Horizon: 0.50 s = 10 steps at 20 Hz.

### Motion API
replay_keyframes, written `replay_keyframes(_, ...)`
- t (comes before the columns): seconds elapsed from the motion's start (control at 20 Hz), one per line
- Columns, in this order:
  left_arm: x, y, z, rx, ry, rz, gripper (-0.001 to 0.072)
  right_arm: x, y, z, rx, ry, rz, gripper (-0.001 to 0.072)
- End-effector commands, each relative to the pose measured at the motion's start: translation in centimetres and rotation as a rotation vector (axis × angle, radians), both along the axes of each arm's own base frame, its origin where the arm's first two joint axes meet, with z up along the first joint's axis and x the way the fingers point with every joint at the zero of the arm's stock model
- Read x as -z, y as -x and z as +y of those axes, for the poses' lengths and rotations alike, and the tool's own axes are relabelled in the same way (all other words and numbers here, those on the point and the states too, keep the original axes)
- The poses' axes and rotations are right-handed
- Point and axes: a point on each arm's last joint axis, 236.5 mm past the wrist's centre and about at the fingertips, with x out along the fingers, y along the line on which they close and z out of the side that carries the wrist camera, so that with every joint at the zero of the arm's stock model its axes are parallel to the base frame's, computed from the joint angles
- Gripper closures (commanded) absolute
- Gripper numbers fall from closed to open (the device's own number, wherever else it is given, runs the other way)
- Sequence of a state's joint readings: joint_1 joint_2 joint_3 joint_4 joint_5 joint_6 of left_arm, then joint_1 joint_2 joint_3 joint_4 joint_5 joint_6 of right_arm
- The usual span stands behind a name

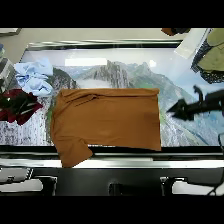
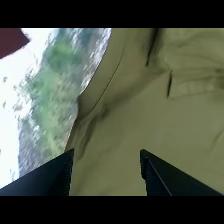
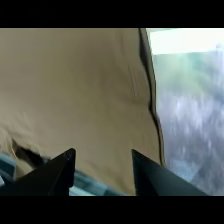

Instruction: Fold the clothes and pants, and hang the long-sleeved shirts on hangers.

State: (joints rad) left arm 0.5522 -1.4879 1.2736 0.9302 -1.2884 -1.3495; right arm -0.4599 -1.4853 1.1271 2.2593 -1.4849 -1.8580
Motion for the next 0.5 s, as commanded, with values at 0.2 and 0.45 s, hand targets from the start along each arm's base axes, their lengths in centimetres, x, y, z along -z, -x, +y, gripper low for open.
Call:
replay_keyframes(0.2, 2.7, 5.1, -0.7, -0.062, 0.076, 0.1, 0.0226, 6.9, 12.7, 2.8, -0.019, 0.092, 0.135, 0.0288)
replay_keyframes(0.45, 2.7, 5.1, -0.8, -0.058, 0.075, 0.099, 0.0226, 7.6, 13.5, 2.4, -0.031, 0.118, 0.155, 0.0288)
